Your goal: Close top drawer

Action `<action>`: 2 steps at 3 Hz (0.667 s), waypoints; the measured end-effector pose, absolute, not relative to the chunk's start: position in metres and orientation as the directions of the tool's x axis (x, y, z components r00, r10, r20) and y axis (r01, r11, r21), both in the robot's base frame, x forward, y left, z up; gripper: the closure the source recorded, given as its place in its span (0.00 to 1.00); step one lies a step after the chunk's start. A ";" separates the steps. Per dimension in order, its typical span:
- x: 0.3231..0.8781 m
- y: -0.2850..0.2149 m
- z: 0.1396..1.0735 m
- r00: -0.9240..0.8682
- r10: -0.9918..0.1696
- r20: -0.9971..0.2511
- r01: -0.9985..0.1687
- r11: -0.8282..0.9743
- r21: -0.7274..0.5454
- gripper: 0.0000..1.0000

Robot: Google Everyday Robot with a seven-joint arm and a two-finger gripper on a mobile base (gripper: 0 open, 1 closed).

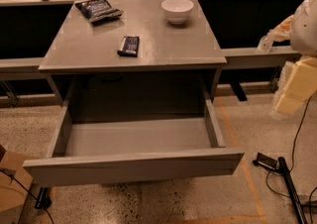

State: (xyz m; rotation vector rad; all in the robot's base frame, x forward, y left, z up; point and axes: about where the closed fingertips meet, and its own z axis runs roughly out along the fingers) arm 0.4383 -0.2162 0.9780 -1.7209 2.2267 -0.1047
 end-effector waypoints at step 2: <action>0.444 -0.212 0.929 -0.201 -0.961 -0.188 -0.950 0.238 -0.201 0.57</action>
Offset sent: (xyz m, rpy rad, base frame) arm 0.0068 0.0059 -0.0994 -0.0271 0.1156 0.0629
